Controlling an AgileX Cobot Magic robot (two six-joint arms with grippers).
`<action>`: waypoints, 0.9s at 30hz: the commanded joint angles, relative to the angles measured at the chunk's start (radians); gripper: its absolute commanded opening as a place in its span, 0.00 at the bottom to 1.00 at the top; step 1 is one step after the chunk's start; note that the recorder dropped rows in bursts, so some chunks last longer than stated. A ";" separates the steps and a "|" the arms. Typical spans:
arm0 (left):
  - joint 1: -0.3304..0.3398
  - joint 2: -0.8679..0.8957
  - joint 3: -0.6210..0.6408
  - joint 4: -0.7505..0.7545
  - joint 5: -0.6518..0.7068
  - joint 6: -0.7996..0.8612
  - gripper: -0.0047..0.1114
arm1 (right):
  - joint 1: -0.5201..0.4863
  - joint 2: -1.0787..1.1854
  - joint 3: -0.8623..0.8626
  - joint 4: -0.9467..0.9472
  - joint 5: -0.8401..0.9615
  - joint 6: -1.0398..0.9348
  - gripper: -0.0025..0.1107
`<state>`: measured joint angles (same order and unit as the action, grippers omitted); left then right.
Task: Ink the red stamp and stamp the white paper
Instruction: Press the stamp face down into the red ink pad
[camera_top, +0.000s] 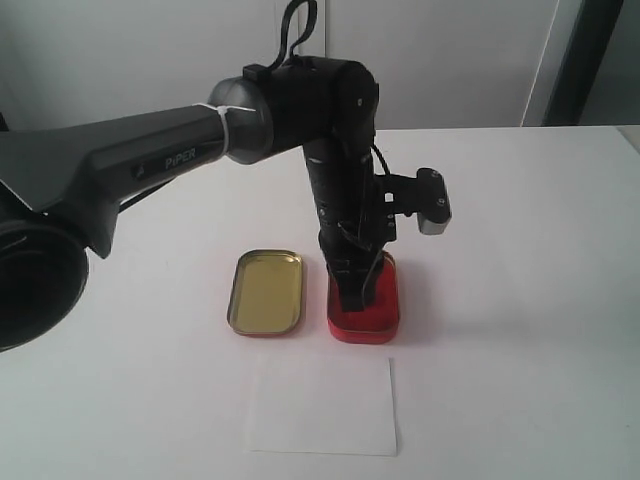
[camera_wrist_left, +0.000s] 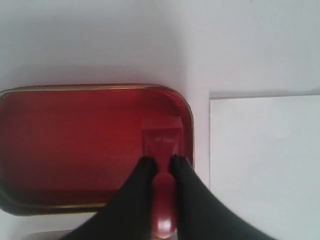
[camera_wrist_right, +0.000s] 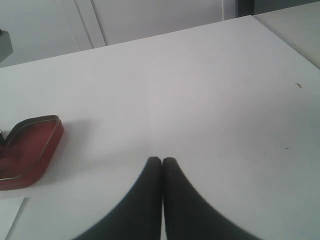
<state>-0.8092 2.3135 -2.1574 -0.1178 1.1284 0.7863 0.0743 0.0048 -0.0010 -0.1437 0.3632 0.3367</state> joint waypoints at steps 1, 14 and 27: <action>-0.005 0.003 -0.007 0.005 0.063 0.003 0.04 | 0.004 -0.005 0.001 -0.007 -0.010 -0.008 0.02; -0.005 0.009 -0.007 0.024 0.023 0.003 0.04 | 0.004 -0.005 0.001 -0.007 -0.010 -0.008 0.02; -0.005 0.030 -0.007 0.032 0.007 0.003 0.04 | 0.004 -0.005 0.001 -0.007 -0.010 -0.008 0.02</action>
<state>-0.8092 2.3401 -2.1597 -0.0811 1.1222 0.7863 0.0743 0.0048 -0.0010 -0.1437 0.3632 0.3367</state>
